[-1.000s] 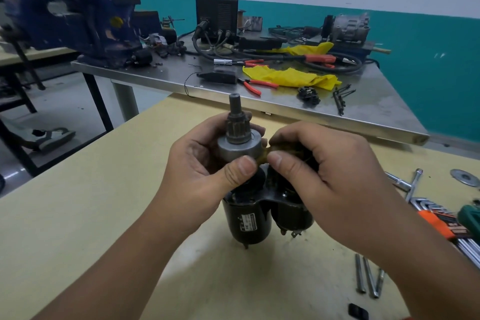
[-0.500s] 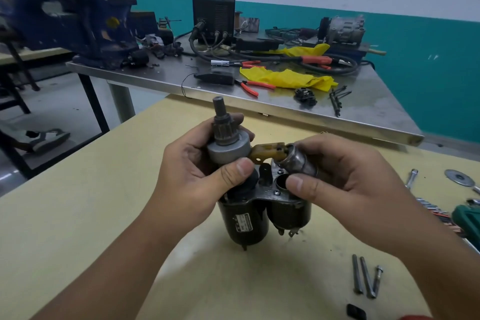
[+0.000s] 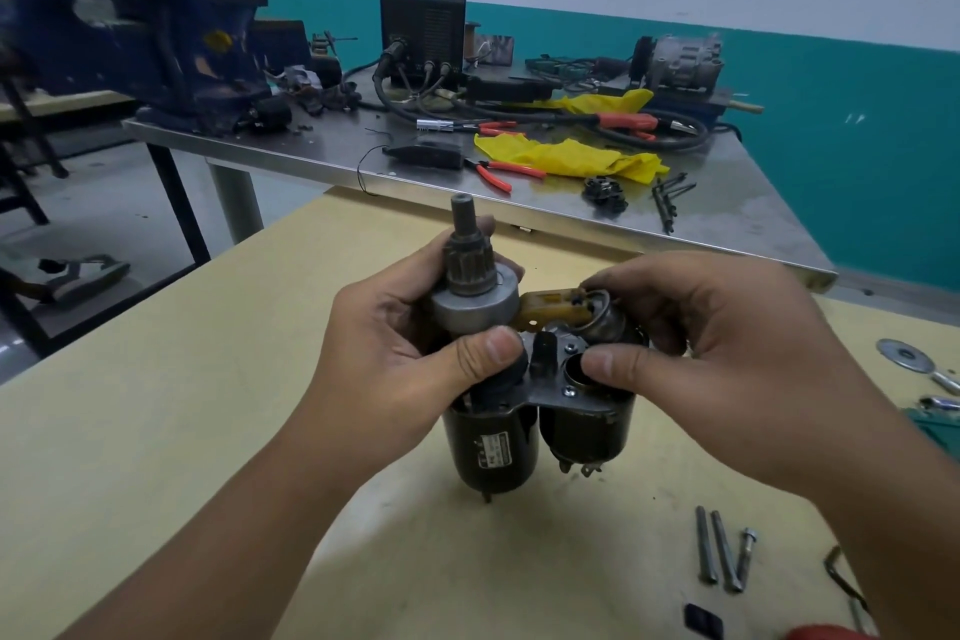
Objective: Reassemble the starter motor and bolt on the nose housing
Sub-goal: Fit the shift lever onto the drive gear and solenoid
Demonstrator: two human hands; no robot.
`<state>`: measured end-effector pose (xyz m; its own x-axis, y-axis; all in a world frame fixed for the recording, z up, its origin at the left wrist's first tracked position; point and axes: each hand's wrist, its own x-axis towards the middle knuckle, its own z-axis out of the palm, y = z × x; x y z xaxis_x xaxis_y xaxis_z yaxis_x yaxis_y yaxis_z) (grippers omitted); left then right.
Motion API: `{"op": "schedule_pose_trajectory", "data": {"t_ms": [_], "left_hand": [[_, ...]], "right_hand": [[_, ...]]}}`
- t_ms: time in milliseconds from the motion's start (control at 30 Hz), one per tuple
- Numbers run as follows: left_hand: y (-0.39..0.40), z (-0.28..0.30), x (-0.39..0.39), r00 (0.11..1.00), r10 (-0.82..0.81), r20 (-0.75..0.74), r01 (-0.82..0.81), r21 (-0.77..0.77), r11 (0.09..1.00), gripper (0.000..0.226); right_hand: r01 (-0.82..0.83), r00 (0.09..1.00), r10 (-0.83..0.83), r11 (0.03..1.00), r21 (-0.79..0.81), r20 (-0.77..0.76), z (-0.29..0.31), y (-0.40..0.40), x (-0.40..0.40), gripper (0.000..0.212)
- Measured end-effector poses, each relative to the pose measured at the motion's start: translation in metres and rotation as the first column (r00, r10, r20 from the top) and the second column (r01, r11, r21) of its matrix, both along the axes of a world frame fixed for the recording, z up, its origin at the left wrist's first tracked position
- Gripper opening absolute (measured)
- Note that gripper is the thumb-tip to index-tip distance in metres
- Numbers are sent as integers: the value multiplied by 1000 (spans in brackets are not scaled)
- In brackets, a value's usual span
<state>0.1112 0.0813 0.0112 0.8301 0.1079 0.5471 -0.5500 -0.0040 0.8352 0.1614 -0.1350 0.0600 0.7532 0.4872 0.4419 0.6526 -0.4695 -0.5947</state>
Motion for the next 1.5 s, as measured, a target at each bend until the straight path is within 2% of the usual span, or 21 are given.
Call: {"op": "schedule_pose_trajectory", "data": {"t_ms": [100,233,367,533,633,700,767,867,1033,1300,1500], "left_hand": [[-1,1,0,1000,-13,-11,13,-7,1000,60],[-4,4,-1,1000,25,-15,-24,44,999,55],[-5,11,6,996,76,-47,-76,-3,997,52],[4,17,18,991,33,-132,-42,-66,997,53],[5,10,19,990,20,-142,-40,-142,989,50],[6,3,19,987,7,-163,-46,-237,970,49],[7,-5,18,982,-3,-187,-57,-312,948,49],[9,-10,17,986,-19,-166,-38,-334,942,48],[6,-9,18,993,-62,-100,30,-302,953,50],[11,-8,12,989,-112,-95,84,-257,963,50],[15,-3,10,991,-117,-57,100,-248,964,51]], "right_hand": [[-57,995,68,987,150,-72,-9,-2,3,43],[-85,975,168,885,458,-144,-28,3,2,39],[-38,974,160,814,580,-161,-43,12,0,35],[66,958,173,641,765,-227,-57,32,-11,31],[59,960,174,646,761,-222,-67,38,-19,50],[53,953,182,690,722,-244,-75,44,-27,74],[52,971,118,742,669,-206,-82,51,-33,82],[64,990,31,775,628,-139,-83,56,-33,77],[110,993,-70,816,567,-93,-85,58,-32,81],[-69,995,7,755,652,97,-90,56,-24,72],[-112,992,42,732,672,119,-97,56,-21,72]]}}
